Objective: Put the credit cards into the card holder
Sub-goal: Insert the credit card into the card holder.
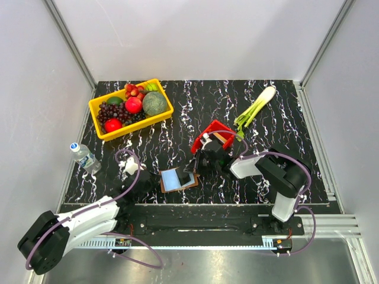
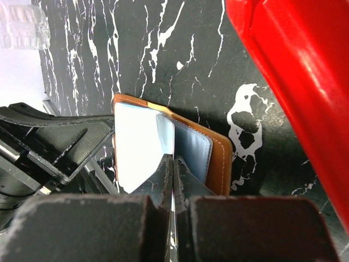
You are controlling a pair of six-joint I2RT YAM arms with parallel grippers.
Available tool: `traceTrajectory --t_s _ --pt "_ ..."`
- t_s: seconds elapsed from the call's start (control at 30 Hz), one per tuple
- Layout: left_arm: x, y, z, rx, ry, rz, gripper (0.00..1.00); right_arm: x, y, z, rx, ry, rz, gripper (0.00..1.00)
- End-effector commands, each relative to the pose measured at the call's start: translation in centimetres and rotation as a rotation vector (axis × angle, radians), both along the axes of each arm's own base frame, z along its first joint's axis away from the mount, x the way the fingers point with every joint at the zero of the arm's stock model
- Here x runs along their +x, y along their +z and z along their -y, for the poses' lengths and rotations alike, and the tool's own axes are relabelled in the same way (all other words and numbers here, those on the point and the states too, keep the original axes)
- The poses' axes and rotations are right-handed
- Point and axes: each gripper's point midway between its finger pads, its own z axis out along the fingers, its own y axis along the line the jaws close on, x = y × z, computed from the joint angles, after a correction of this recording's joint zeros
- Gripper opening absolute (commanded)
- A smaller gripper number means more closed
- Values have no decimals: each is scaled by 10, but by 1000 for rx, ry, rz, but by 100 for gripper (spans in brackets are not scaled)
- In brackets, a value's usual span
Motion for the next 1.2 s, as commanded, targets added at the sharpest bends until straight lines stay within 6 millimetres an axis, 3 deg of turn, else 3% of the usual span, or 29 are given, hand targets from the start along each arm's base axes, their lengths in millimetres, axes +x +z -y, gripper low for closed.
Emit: traceTrajectory --t_s 0.0,0.2,0.43,0.67,1.03,1.17 --pt "-6 -9 -10 66 0 -30 0 12 -14 20 -85 -90 20 0" --pt "-5 -11 -8 80 -14 -36 0 16 -6 28 -72 -136 44 0" --pt "-2 -9 -5 82 -23 -38 0 1 -17 11 -35 -16 -17 0" --pt "-3 -12 -7 98 -13 -52 0 -10 -7 -3 65 71 -11 0" --pt "-3 -15 -11 113 4 -63 0 -10 6 10 94 14 46 0" --pt "-4 -16 -11 121 -2 -65 0 -3 20 12 124 -13 116 0"
